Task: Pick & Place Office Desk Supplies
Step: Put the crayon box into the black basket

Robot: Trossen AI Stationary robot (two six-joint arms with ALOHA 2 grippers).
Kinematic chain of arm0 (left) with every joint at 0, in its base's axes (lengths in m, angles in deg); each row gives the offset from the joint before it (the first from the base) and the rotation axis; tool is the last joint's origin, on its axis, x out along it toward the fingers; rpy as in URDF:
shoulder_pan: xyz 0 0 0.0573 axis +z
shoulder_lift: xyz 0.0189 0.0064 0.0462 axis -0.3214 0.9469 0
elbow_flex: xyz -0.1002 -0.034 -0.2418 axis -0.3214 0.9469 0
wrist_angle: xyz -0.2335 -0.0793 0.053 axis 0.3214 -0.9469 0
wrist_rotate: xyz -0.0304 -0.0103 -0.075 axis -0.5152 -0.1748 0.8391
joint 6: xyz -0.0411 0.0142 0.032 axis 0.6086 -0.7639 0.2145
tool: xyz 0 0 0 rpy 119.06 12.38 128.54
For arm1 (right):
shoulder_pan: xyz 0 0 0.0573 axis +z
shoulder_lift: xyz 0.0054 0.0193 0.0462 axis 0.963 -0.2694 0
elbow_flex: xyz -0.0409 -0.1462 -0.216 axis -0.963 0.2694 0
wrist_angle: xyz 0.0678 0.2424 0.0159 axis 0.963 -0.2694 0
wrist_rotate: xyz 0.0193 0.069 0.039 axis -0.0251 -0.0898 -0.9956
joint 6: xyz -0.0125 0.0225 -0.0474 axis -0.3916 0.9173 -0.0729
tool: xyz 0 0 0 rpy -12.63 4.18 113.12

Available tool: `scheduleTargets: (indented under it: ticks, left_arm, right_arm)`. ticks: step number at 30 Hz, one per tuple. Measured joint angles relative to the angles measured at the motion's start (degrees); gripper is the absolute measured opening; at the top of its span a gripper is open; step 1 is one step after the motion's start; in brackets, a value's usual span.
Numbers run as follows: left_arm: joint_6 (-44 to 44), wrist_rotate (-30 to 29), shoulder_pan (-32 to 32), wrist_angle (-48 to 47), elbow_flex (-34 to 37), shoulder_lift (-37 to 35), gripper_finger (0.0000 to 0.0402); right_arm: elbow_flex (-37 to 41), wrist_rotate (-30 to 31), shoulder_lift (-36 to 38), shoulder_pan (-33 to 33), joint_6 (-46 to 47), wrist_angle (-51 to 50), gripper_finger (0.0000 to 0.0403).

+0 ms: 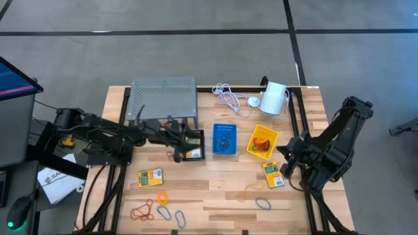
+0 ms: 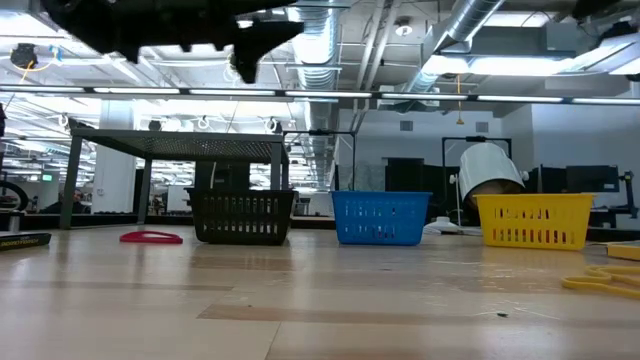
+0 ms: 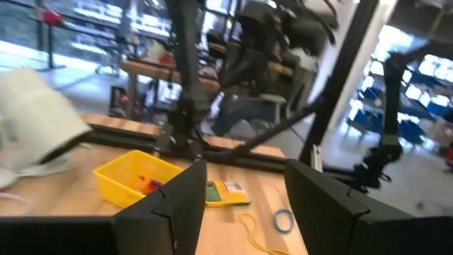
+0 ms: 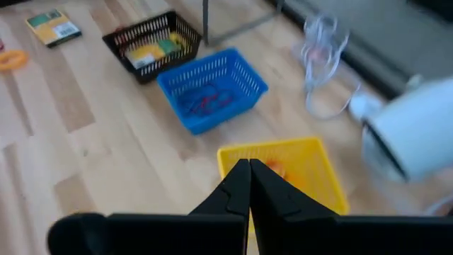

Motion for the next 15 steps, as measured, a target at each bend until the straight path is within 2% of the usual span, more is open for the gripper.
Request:
scheduleTargets:
  ticks: [3, 9, 12, 15]
  left_arm:
    - [-0.9, 0.3, -0.6, -3.5, -4.0, 2.9, 0.0200]
    - [-1.0, 0.0, -0.7, -8.3, -6.0, 2.3, 0.0211]
    - [-1.0, 0.1, -0.7, -8.9, -6.0, 0.3, 0.0210]
    - [-1.2, 0.1, -1.0, -10.3, -6.0, -1.3, 0.0209]
  right_arm:
    - [0.0, -6.3, 1.5, 0.9, 3.4, 0.0, 0.0019]
    - [0.0, -21.1, 1.9, 2.4, 17.6, 0.3, 0.0104]
    - [0.0, -24.1, 1.2, 4.0, 26.6, 0.8, 0.0150]
    - [0.0, -24.5, 0.4, 4.6, 31.7, 2.6, 0.0193]
